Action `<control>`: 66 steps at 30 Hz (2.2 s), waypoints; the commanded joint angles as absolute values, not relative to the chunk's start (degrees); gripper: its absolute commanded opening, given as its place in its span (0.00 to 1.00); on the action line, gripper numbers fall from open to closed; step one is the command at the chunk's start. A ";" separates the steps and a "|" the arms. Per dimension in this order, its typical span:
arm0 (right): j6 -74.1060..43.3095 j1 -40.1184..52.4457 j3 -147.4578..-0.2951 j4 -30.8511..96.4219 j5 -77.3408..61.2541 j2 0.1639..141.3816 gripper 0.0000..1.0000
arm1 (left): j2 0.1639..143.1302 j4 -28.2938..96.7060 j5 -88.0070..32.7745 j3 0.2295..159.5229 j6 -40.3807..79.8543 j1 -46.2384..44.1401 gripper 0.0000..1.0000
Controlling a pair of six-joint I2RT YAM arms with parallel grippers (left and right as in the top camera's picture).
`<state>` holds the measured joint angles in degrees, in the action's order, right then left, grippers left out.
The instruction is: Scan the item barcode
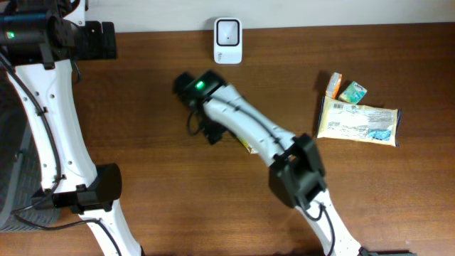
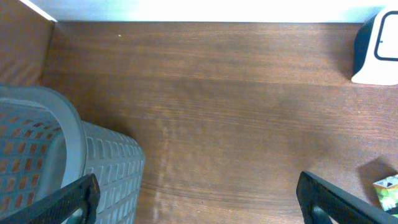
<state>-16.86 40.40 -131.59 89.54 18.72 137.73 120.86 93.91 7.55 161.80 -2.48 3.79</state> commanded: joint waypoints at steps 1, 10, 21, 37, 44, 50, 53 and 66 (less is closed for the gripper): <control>-8.95 33.74 -130.74 92.18 4.36 135.48 0.99 | 120.20 94.00 7.77 162.25 -2.17 4.19 0.99; -3.38 28.86 -116.71 85.97 -5.72 135.48 0.99 | 120.20 94.00 7.77 162.25 -2.17 4.19 0.99; -5.39 26.63 -111.74 76.88 0.64 135.48 0.60 | 120.20 94.00 7.77 162.25 -2.17 4.19 0.99; -6.20 25.41 -113.58 76.23 -4.64 135.46 0.19 | 120.20 94.00 7.77 162.25 -2.17 4.19 0.99; 3.29 23.40 -122.72 77.56 -36.18 135.46 0.17 | 120.20 94.00 7.77 162.25 -2.15 4.19 0.99; 9.23 17.96 -128.31 78.67 -60.05 135.46 0.13 | 120.20 94.00 7.77 162.25 -2.17 4.19 0.99; 9.26 15.33 -131.59 81.01 -60.97 135.46 0.13 | 120.20 94.00 7.77 162.25 -2.17 4.19 0.99; 9.87 11.27 -150.93 92.29 -63.72 135.44 0.13 | 120.20 94.00 7.77 162.25 -2.17 4.73 0.99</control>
